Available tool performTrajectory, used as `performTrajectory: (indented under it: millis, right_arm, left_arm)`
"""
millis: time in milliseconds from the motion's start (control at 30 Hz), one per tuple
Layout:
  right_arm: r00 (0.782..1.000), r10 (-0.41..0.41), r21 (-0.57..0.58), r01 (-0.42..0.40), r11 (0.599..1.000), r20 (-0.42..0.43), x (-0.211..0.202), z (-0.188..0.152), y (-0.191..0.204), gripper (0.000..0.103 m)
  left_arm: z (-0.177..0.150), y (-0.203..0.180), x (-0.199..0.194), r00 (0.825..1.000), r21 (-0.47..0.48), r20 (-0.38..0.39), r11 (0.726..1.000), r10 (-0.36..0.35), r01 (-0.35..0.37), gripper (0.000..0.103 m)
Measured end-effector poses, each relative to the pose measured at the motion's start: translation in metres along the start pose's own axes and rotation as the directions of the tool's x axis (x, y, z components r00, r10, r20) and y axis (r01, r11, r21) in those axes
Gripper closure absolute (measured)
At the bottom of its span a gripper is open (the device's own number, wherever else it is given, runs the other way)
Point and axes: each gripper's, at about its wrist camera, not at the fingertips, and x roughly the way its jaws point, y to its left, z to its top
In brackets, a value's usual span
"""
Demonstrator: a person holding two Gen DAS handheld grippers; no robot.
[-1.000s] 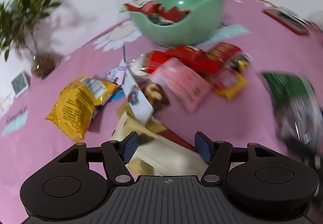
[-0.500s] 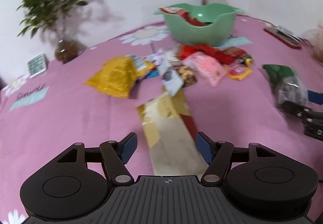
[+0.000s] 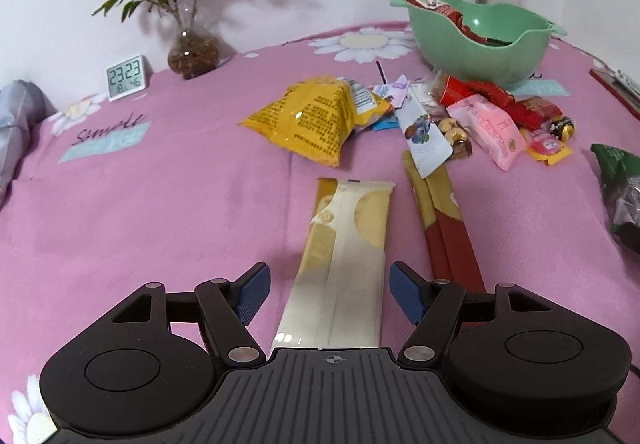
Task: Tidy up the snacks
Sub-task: 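Close the left tool on the long cream packet while the right tool holds the green bag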
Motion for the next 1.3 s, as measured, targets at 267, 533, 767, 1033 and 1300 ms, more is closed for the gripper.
performTrajectory:
  millis: [267, 533, 767, 1033, 1300]
  right_arm:
    - [0.999, -0.013, 0.015, 0.013, 1.0, -0.038, 0.005, 0.003, -0.001, 0.016]
    - [0.99, 0.037, 0.137, -0.018, 0.99, -0.139, 0.029, 0.032, -0.007, 0.008]
    - [0.988, -0.066, 0.047, 0.073, 0.996, -0.143, 0.046, 0.034, 0.001, 0.03]
    - [0.995, -0.042, 0.026, 0.045, 0.999, -0.095, 0.032, 0.03, 0.0, 0.041]
    - [0.998, -0.048, 0.058, 0.051, 0.997, -0.046, 0.021, 0.039, -0.008, 0.042]
  left_arm:
    - [0.003, 0.008, 0.025, 0.998, -0.023, -0.049, 0.999, -0.044, 0.043, 0.0]
    - [0.007, 0.017, 0.035, 0.994, -0.045, -0.025, 0.994, -0.102, 0.101, 0.0]
    - [0.005, 0.013, 0.032, 0.993, -0.032, 0.026, 0.992, -0.118, 0.119, 0.0]
    - [0.003, 0.028, 0.018, 0.985, -0.096, 0.052, 0.98, -0.167, 0.172, 0.0]
    - [0.015, 0.036, -0.009, 0.976, -0.102, 0.123, 0.976, -0.178, 0.191, 0.0]
